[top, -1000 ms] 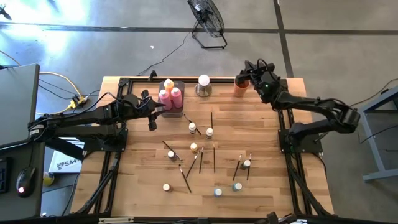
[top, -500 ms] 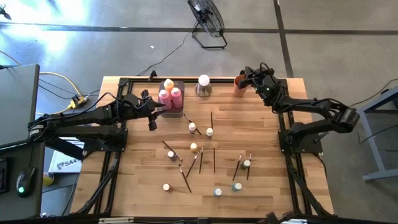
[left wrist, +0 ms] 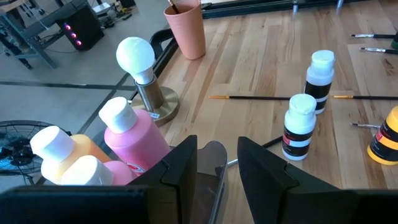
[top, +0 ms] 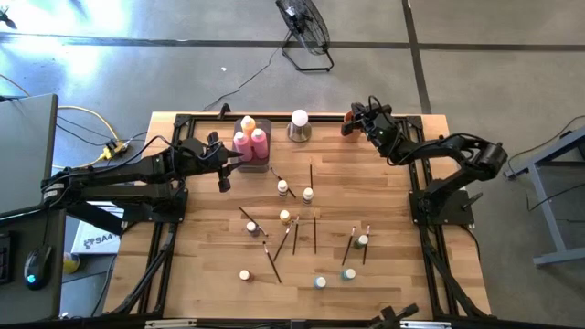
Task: Pick & Place Paint Supplies
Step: Put the orange paintbrush into the orange cup
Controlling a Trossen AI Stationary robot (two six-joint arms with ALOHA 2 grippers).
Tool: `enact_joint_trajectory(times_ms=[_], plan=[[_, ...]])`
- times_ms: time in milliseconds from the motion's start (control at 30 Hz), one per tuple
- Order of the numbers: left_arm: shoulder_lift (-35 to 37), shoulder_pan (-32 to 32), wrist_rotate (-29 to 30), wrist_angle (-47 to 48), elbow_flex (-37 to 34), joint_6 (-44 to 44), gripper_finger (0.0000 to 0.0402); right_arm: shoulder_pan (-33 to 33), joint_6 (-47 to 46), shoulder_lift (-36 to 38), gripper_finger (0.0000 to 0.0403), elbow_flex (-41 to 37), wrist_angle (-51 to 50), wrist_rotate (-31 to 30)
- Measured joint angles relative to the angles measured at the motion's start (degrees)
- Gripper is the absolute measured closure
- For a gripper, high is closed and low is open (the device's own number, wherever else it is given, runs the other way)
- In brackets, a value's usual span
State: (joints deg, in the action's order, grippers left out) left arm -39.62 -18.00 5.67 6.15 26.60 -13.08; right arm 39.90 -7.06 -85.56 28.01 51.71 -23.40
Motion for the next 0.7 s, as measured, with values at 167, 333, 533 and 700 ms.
enact_joint_trajectory(times_ms=[167,333,533,700], plan=[[0.0,0.0,0.0,0.0,0.0,0.0,0.0291,0.0,1.2,0.0,0.0399,0.0,-0.5,0.0],[0.0,0.0,0.0,0.0,0.0,-0.1,0.0291,0.0,1.3,0.0,0.0381,0.0,-0.4,0.0],[0.0,0.0,0.0,0.0,0.0,-0.2,0.0291,0.0,1.3,0.0,0.0357,0.0,-0.5,-0.4],[0.0,0.0,0.0,0.0,0.0,-0.2,0.0291,-0.2,1.9,2.0,0.0327,0.0,-0.5,-0.3]])
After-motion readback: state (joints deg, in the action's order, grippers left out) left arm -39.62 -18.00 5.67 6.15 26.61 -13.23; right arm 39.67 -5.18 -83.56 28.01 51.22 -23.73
